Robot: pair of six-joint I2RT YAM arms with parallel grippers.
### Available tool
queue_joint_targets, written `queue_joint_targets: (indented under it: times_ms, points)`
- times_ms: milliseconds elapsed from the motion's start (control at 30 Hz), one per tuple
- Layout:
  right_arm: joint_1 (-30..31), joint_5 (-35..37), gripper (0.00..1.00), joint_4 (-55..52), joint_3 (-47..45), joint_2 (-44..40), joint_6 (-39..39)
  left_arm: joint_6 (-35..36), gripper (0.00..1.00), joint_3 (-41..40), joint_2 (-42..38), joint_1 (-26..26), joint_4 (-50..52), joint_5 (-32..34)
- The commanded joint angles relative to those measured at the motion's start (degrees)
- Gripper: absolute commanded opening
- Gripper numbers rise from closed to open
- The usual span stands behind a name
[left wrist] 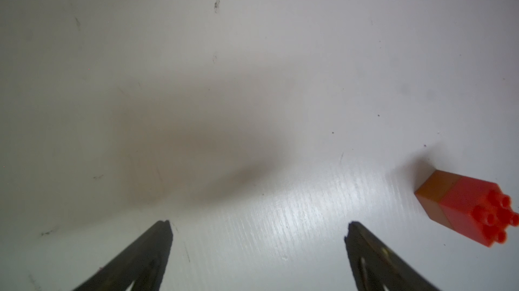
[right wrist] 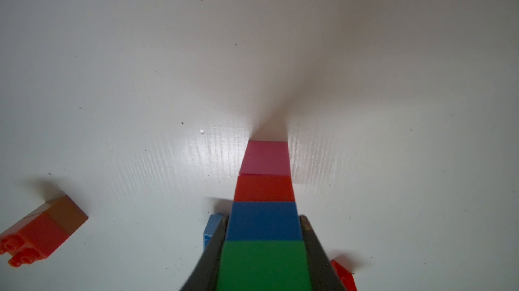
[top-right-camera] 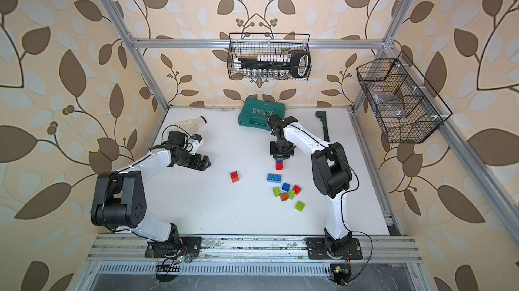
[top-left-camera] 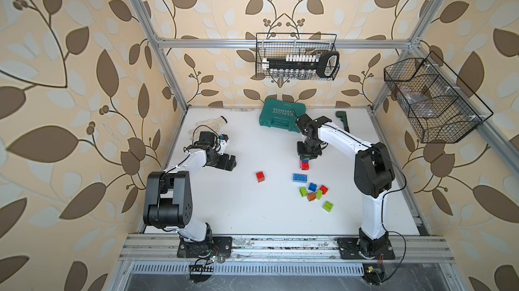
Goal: Assemble the letter h with lego
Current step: Assemble the lego brick with the lego brick.
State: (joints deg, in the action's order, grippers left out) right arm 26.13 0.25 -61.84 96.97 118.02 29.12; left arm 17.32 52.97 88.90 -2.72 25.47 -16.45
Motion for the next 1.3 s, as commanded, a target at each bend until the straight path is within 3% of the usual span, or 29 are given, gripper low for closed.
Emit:
queue_joint_targets:
  times_ms: [0, 767, 967, 1100, 1267]
  points:
    - [0.22, 0.2, 0.23, -1.97, -3.8, 9.06, -0.23, -0.53, 0.99, 1.81, -0.13, -0.53, 0.72, -1.26]
    - [2.17, -0.6, 0.13, -2.84, 1.6, 18.04, -4.72, -0.3, 0.99, 1.36, -1.8, -0.62, 1.27, -1.93]
    - [1.9, -1.34, 0.11, -4.1, 3.65, 15.28, -5.68, -0.36, 0.99, 1.88, -1.64, -0.61, 1.83, -2.63]
    - [2.49, -1.93, 0.11, -3.96, 4.67, 8.46, -4.17, -0.44, 0.99, 1.85, -1.81, -0.62, 1.79, -3.43]
    - [6.25, -1.12, 0.13, -7.06, 10.58, 3.48, -2.95, -0.92, 0.99, 2.34, -1.42, -1.12, 2.46, -5.8]
